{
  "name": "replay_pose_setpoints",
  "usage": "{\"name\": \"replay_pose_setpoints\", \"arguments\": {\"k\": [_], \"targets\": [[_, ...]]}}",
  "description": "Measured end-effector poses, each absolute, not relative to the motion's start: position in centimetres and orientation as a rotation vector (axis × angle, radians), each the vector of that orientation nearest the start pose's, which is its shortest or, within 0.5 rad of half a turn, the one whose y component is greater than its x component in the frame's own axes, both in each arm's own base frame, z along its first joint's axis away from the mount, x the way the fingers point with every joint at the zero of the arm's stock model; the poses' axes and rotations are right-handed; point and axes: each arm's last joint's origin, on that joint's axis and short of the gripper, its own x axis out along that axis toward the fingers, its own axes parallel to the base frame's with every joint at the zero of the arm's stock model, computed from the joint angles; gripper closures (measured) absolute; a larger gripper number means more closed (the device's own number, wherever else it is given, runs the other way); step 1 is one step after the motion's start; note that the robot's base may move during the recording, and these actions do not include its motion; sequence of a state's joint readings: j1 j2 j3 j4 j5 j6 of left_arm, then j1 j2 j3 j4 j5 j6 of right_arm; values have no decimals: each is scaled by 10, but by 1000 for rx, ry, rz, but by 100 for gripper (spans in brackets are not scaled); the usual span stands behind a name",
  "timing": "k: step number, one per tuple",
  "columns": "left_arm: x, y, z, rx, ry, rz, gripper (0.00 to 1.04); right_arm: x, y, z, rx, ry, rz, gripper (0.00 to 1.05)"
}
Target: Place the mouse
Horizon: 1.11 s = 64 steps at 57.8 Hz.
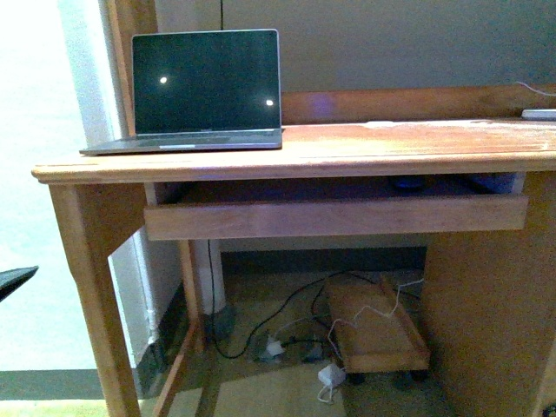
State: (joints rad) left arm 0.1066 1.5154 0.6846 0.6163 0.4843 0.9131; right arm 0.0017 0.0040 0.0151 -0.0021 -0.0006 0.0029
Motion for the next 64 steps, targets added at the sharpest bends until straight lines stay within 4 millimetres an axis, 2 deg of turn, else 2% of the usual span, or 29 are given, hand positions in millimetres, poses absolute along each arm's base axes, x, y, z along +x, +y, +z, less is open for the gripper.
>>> {"name": "replay_pose_setpoints", "arguments": {"k": [7,11,18,26,41,64], "targets": [[330,16,204,1047,-61,-482,8,97,0,168,3,-9,2,8],[351,18,204,1169,-109,-486,8,97,0,168,3,-9,2,8],[380,20,200,1285,-166,-480,8,97,0,168,3,-9,2,8],[398,16,192,1326,-221,-500,8,97,0,168,3,-9,2,8],[427,-6,164,1395,-352,-576,8,97,0,168,3,-9,2,8],[480,-11,138,1505,-438,-574,8,97,0,168,3,-9,2,8]]}}
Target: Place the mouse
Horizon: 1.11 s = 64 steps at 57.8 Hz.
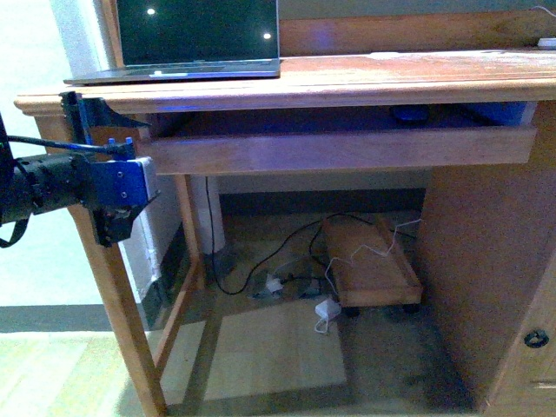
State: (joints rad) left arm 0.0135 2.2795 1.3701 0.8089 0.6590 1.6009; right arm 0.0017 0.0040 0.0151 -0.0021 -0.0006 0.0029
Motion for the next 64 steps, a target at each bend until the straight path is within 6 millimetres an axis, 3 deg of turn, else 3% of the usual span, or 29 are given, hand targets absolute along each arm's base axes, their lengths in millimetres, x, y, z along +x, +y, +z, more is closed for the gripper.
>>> {"name": "replay_pose_setpoints", "arguments": {"k": [36,46,56,64], "targets": [[536,-18,114,1600,-535,-590,8,97,0,168,3,-9,2,8],[530,-23,114,1515,-399,-636,8,97,0,168,3,-9,2,8],[513,-30,131,1315,-117,-718,8,97,0,168,3,-9,2,8],[497,-31,143,1171,2,-781,8,97,0,168,3,-9,2,8]]}}
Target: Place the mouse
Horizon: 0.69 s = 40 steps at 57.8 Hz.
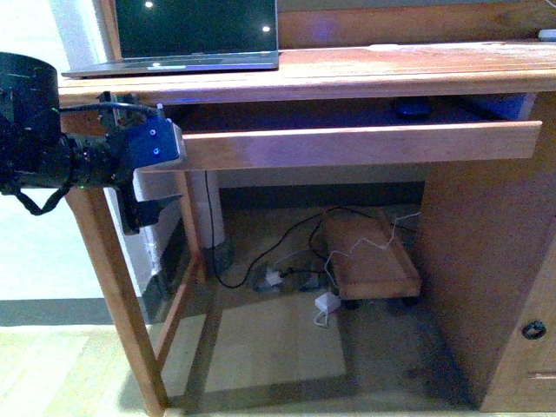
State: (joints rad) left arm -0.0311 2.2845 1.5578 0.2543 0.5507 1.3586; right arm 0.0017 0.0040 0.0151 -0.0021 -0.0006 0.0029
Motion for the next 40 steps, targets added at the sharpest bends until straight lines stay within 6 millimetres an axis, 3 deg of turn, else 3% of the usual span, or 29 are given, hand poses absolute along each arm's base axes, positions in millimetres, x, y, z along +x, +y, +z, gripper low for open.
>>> {"name": "replay_pose_setpoints", "arguments": {"k": [18,40], "targets": [[445,-36,161,961,120,-870,8,97,0,168,3,-9,2,8],[344,-66,178,699,254,-1016,8,97,0,168,3,-9,2,8]]}}
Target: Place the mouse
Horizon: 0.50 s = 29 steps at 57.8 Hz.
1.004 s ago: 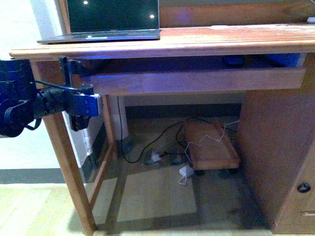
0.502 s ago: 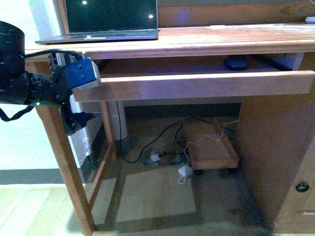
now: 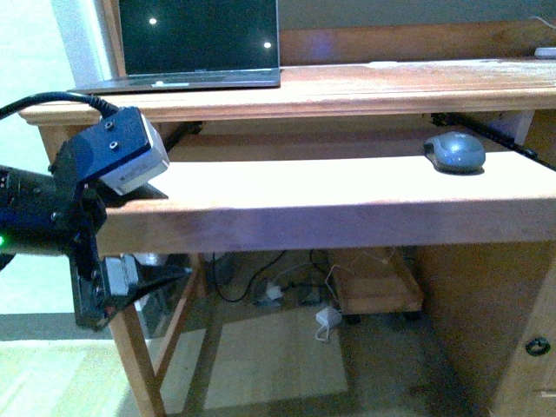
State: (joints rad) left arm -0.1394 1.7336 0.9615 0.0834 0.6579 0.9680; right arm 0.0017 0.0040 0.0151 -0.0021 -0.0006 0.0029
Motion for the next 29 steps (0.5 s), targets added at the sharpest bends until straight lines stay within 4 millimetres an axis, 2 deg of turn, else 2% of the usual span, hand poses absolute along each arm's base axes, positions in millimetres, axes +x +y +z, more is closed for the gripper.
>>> {"name": "replay_pose_setpoints", "arguments": {"k": [6,15,29], "targets": [[330,-71,183,633,272,-1017,8,97,0,168,3,-9,2,8],[326,-76,194,488,275,-958,8,97,0,168,3,-9,2,8],[322,-81,249,157,203,-795,8,97,0,168,3,-9,2,8]]}}
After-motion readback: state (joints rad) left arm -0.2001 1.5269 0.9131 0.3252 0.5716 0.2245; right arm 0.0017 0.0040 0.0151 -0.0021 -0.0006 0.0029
